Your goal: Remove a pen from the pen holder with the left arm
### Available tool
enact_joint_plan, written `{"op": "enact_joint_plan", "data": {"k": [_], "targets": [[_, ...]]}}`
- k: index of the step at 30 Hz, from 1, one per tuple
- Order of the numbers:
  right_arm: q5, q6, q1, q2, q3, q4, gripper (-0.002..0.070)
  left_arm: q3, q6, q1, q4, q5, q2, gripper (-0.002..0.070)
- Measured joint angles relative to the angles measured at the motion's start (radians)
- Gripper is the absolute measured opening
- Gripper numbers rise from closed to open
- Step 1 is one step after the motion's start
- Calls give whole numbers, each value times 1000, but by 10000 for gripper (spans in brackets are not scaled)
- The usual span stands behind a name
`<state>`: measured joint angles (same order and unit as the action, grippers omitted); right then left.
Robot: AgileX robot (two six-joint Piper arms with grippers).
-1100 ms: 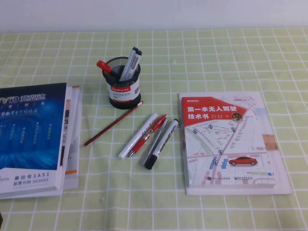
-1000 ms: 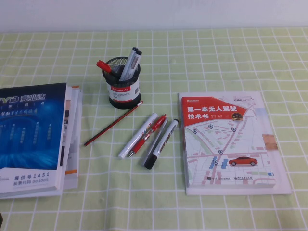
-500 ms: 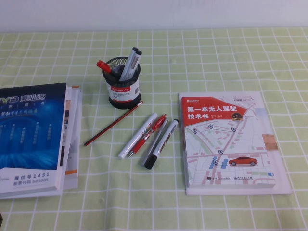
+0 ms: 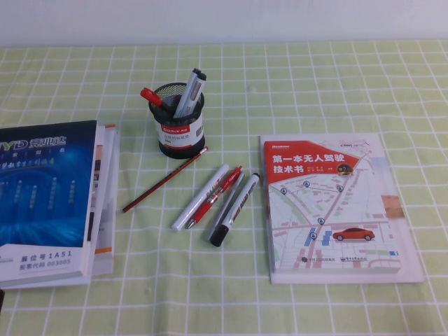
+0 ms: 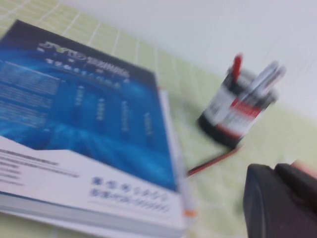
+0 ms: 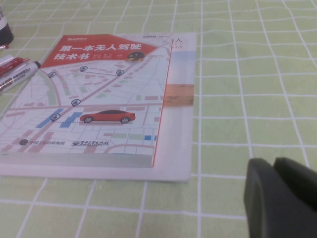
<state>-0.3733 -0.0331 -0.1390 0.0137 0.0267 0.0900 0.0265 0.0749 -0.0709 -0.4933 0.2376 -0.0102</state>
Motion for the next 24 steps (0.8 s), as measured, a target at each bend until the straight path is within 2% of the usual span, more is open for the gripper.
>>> {"op": "enact_joint_plan", "data": {"k": [2,4,20,24], "targets": [[0,0,0,0,0,0,-14,0,0,0,-100,-39,0,-4],[0,0,0,0,0,0,-14,0,0,0,-134,-80,0,-4],[0,0,0,0,0,0,-15,0,52,0,-170,-188,0,-4],[0,0,0,0,0,0,-15,0,51,0,-176,-168,0,-4]]}}
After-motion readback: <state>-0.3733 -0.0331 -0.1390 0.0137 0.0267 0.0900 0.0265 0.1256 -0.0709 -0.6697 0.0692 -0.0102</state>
